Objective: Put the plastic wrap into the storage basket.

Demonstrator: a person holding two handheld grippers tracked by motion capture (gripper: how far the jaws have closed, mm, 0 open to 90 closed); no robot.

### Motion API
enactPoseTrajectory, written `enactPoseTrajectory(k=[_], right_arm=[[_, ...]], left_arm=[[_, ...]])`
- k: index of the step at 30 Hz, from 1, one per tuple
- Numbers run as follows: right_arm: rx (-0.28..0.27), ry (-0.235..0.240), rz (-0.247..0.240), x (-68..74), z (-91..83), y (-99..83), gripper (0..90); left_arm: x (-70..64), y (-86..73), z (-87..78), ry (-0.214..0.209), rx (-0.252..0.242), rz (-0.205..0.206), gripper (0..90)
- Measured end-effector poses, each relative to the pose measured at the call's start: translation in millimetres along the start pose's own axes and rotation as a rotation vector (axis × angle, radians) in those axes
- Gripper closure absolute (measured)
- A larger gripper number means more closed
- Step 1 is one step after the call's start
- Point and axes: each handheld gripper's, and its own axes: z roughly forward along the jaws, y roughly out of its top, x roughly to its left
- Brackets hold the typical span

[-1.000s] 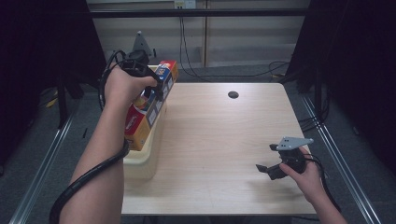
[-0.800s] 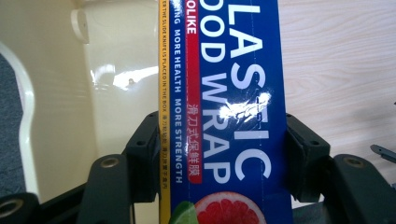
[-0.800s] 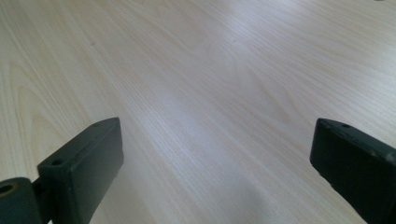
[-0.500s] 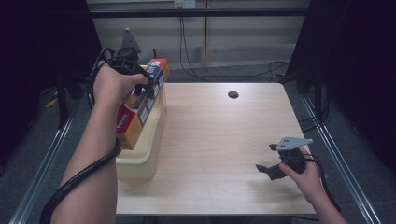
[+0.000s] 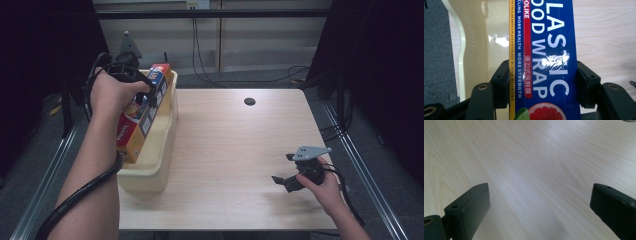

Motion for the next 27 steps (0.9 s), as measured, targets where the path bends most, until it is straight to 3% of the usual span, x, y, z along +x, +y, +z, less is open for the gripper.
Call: enactPoseTrajectory(k=[9,27], right_arm=[[-0.005,0.016,-0.028,0.0,7.1,6.8,2.6],[-0.007,0.013,-0.024,-0.4,7.7,8.2,2.7]], left_arm=[[9.7,-7.3,2.6,0.01,0.002,-0.023,40.9],[20.6,-16.6,11.6,0.017,0.001,-0.045,40.9]])
